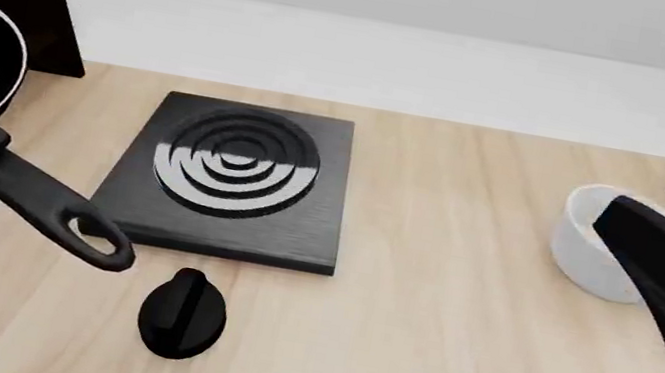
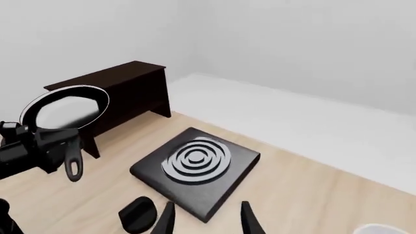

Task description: Put the frying pan on the cabinet shelf.

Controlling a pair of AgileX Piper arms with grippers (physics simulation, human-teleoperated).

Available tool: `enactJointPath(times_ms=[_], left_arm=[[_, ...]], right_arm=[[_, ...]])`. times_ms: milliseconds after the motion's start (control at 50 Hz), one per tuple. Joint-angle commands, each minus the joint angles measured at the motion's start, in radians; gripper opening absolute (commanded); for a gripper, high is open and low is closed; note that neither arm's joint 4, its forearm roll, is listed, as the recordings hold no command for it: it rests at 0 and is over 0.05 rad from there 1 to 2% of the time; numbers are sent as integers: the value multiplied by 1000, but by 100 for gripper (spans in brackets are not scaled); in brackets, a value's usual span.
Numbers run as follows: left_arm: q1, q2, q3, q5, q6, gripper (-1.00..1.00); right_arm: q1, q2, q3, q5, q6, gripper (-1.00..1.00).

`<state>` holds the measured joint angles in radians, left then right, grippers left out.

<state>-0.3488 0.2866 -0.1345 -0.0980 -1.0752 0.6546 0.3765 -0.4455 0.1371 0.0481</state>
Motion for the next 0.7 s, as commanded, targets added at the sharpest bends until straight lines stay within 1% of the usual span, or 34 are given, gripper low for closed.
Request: enactJointPath(times_ms=[20, 100, 120, 140, 280, 340, 420, 500, 600, 700], left_arm=[[-3, 18, -67, -18, 8, -100], [5, 33, -81, -27, 6, -100], [16, 63, -81, -66, -13, -100], [29, 77, -86, -82, -13, -100], [53, 176, -117, -156, -26, -100], [77, 229, -127, -203, -57, -100], [107, 281, -178, -200, -36, -100], [131, 322, -217, -207, -41, -100], [160, 375, -314, -170, -18, -100], [191, 442, -361, -189, -43, -100]], right_arm=[[-59, -149, 69, 23, -2, 100], [-56, -156, 58, 28, -9, 100], [-57, -155, 48, 36, -10, 100], [-63, -165, 43, 45, -7, 100], [-83, -185, 50, 64, 7, 100], [-84, -186, 48, 67, 9, 100], [-76, -177, 52, 57, 7, 100], [-76, -176, 57, 52, 6, 100], [-77, -177, 52, 56, 4, 100], [-80, -176, 61, 52, 8, 100]])
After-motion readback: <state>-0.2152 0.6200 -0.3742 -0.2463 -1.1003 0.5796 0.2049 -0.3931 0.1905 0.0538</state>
